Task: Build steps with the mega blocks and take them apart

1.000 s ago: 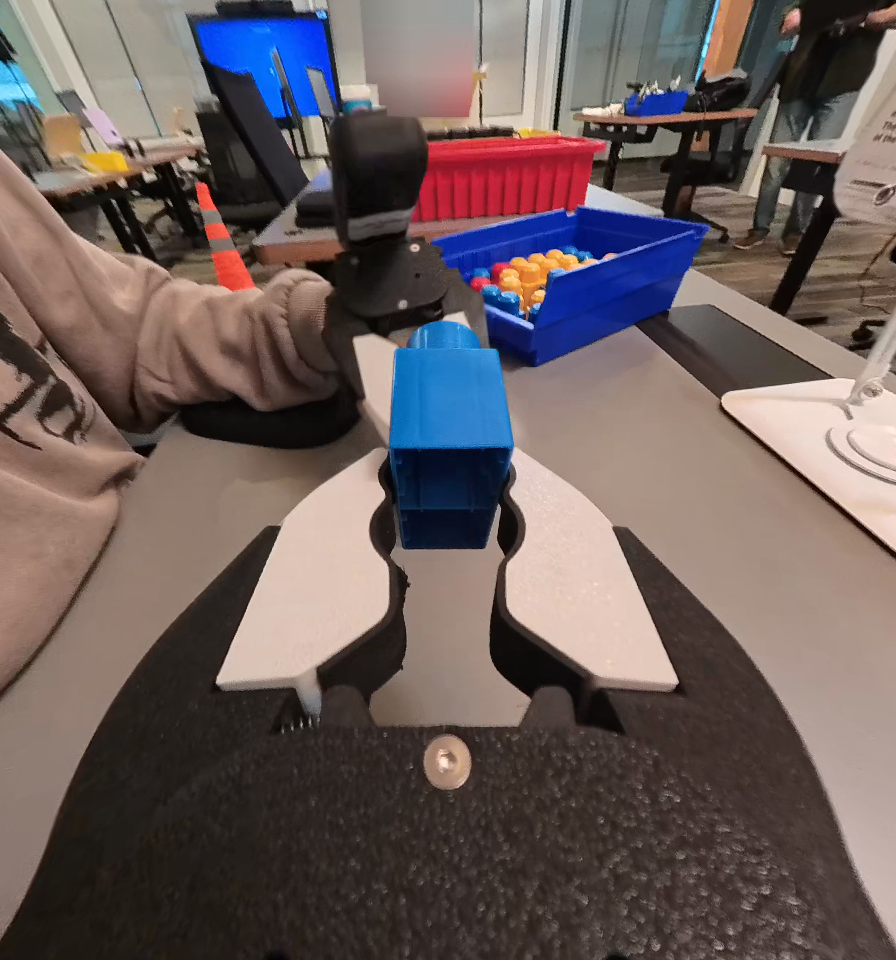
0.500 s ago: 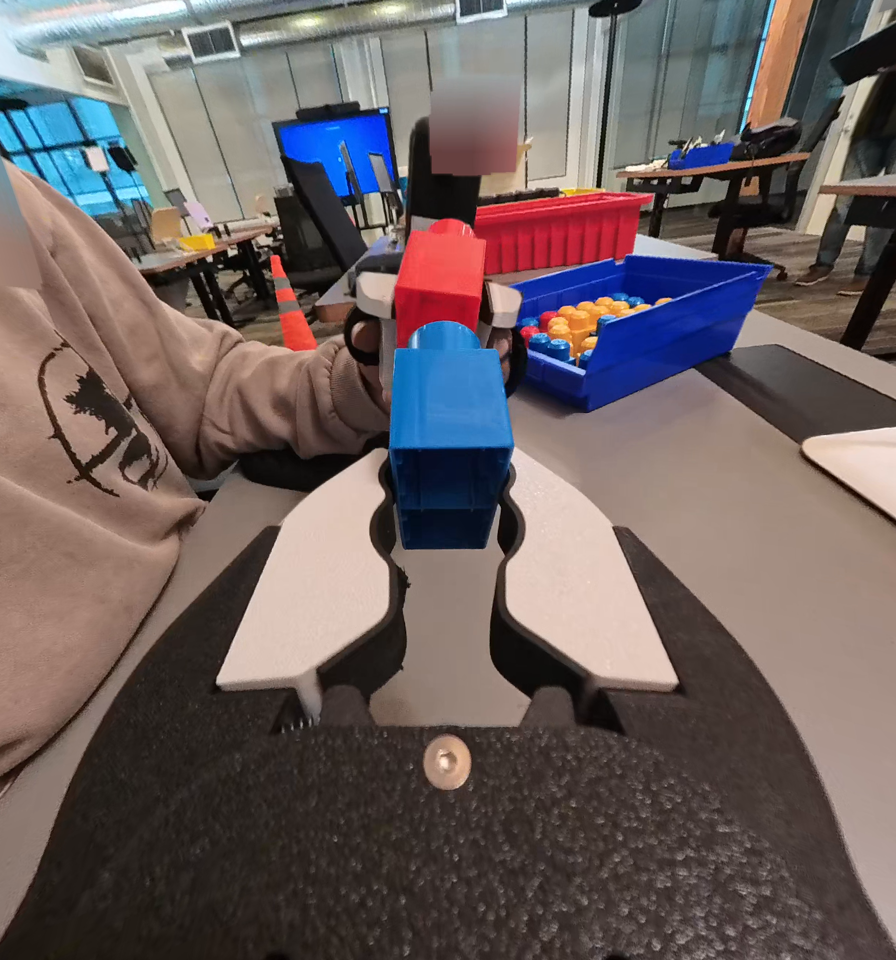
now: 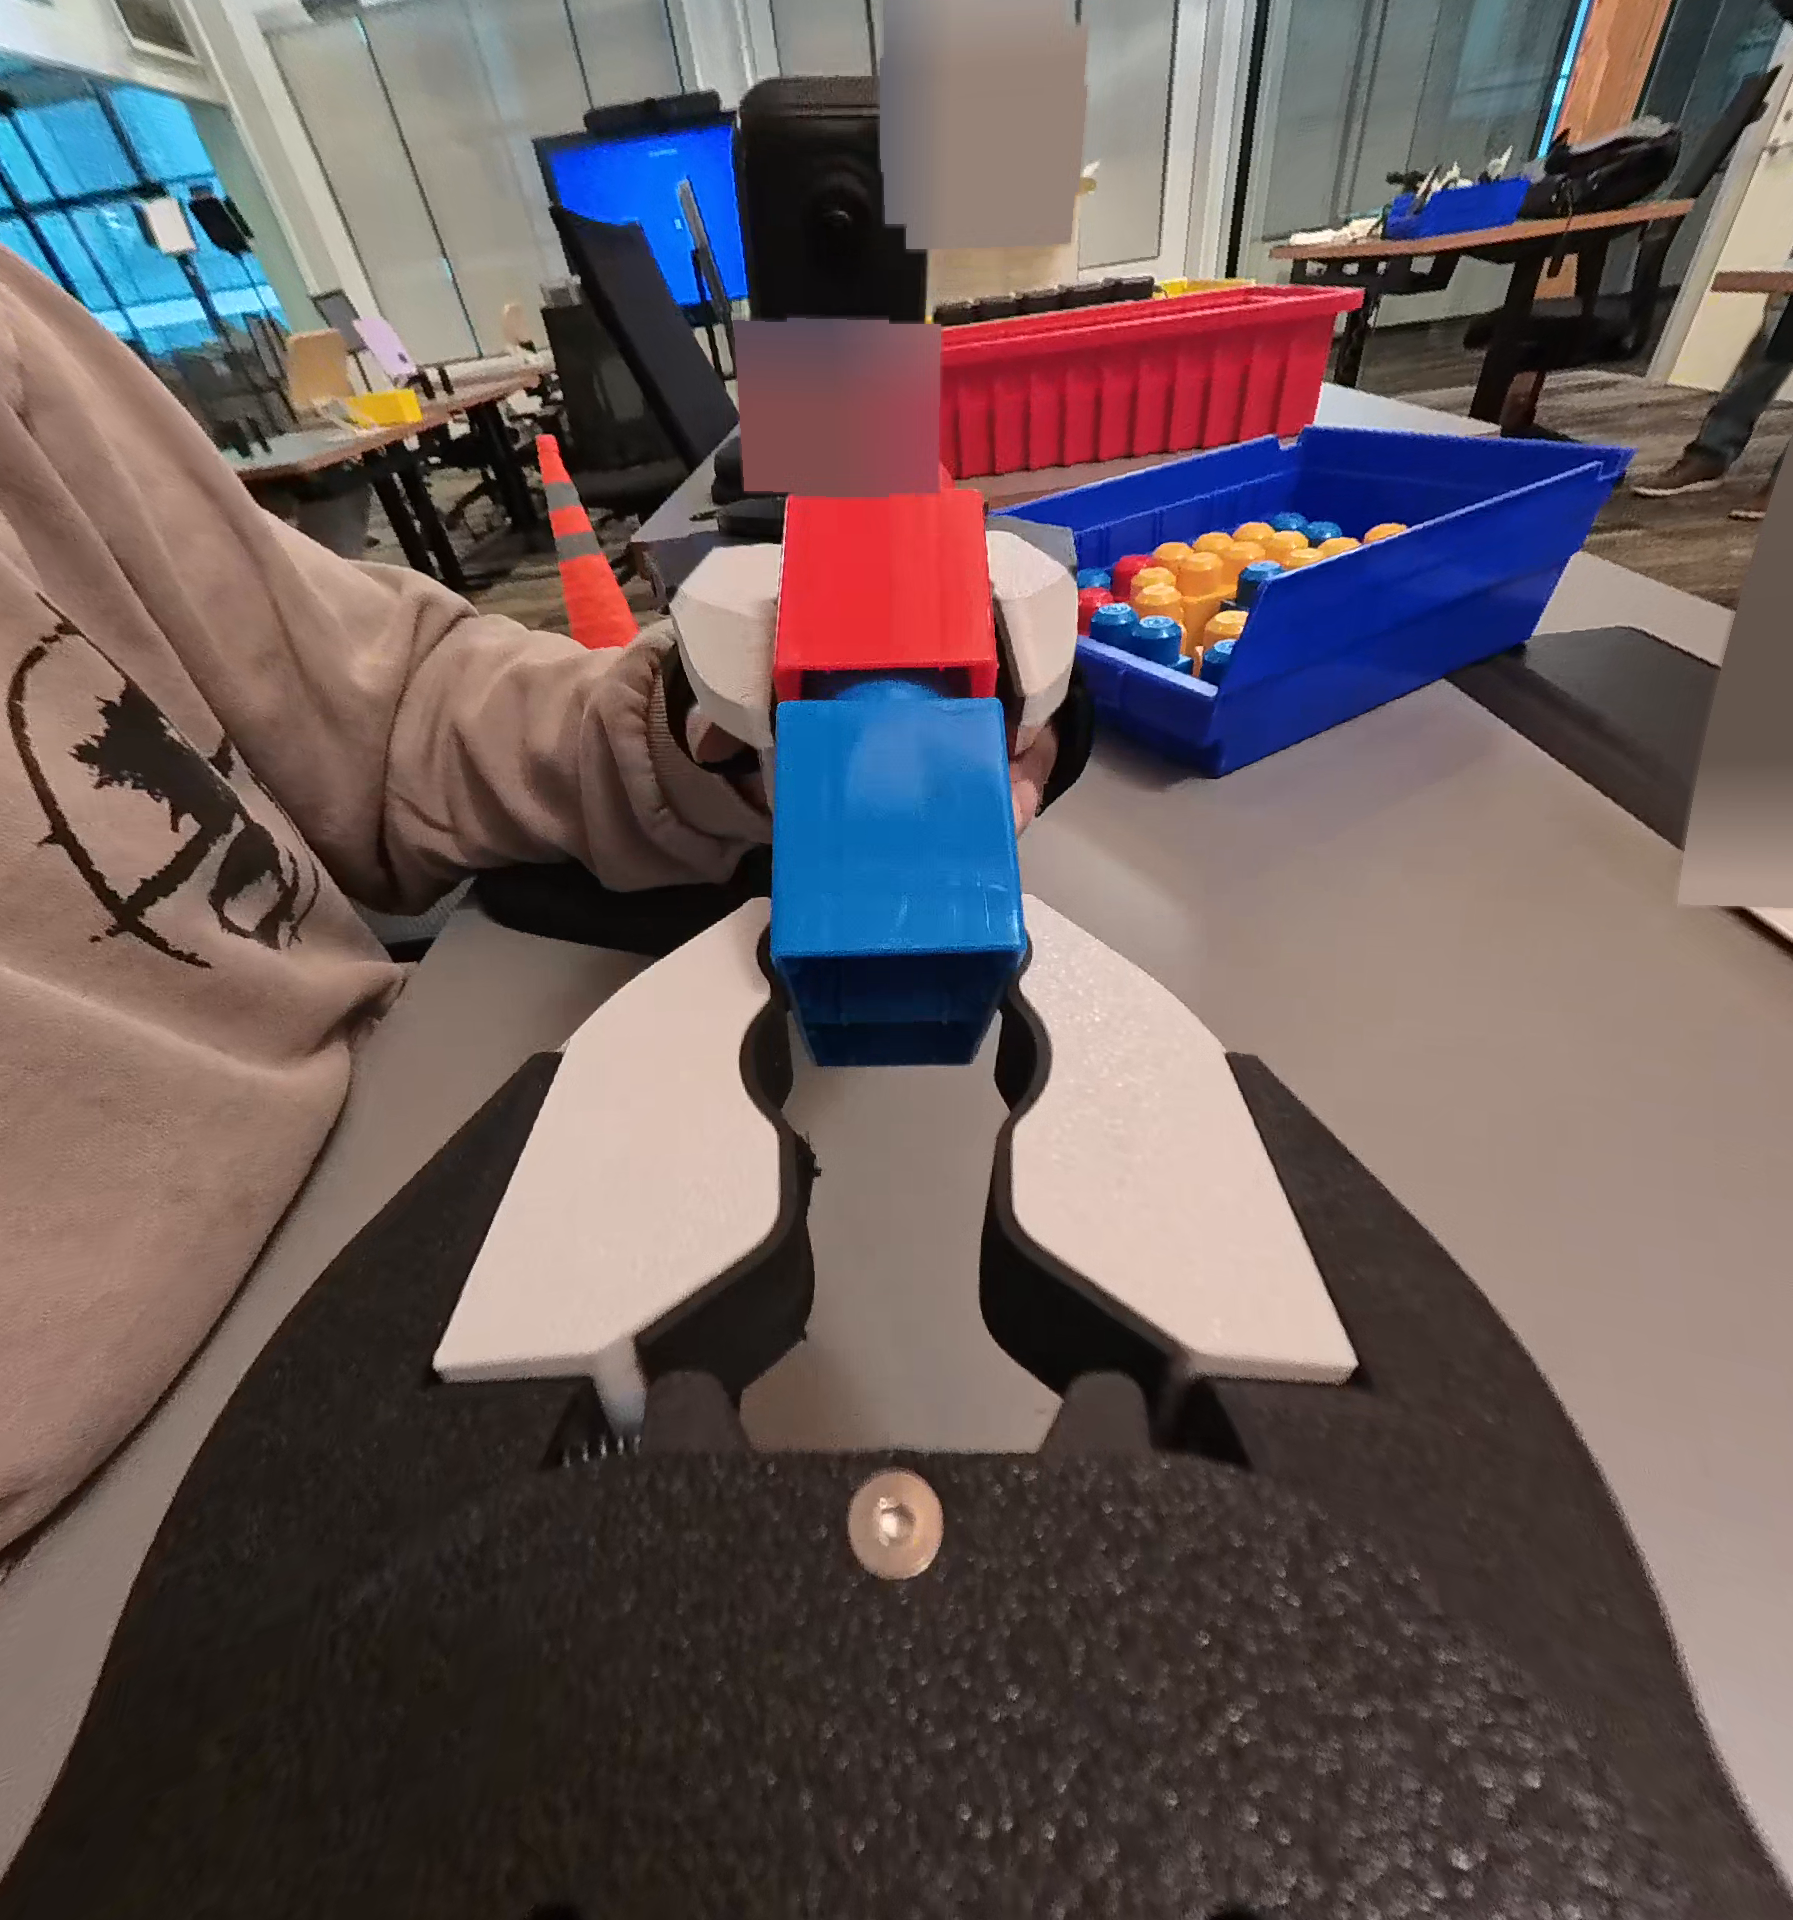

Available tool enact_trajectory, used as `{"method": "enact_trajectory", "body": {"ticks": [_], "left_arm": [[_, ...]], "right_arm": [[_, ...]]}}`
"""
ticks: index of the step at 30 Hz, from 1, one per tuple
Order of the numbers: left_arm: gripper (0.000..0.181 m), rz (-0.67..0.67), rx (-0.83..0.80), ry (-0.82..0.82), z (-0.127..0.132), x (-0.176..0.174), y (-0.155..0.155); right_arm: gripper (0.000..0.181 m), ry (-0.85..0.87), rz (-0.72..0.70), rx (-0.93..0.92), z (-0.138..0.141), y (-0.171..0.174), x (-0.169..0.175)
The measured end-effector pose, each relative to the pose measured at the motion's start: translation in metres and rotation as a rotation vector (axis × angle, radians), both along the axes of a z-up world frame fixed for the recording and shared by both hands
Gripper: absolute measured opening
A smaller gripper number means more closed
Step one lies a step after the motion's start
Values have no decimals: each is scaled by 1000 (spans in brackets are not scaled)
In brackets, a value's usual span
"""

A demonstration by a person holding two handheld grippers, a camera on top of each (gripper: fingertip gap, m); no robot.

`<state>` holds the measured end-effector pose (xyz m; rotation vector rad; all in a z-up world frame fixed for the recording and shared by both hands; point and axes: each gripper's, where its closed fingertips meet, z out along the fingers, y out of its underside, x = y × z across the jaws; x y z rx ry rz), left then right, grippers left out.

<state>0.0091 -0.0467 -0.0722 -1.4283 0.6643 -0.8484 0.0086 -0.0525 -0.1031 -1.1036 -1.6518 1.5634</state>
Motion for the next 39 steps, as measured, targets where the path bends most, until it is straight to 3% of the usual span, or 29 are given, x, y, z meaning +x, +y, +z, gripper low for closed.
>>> {"method": "enact_trajectory", "body": {"ticks": [10, 20, 24, 27, 31, 39], "left_arm": [[38, -24, -90, 376, -49, -3, -4], [38, -81, -110, 544, -79, -1, -12], [38, -78, -108, 539, -77, -1, -11], [38, -60, -71, 446, -61, 2, -9], [59, -4, -17, 269, -34, -7, -3], [51, 2, -59, -11, -15, 5, 6]], "right_arm": [[36, -163, -50, 269, -34, 4, 1], [36, -271, -38, 436, -58, 2, 5], [36, -269, -39, 428, -58, 2, 6], [36, -215, -33, 360, -48, 3, 5], [36, -38, -42, 158, -11, 6, 5], [36, 288, -112, -228, 49, 30, 9]]}}
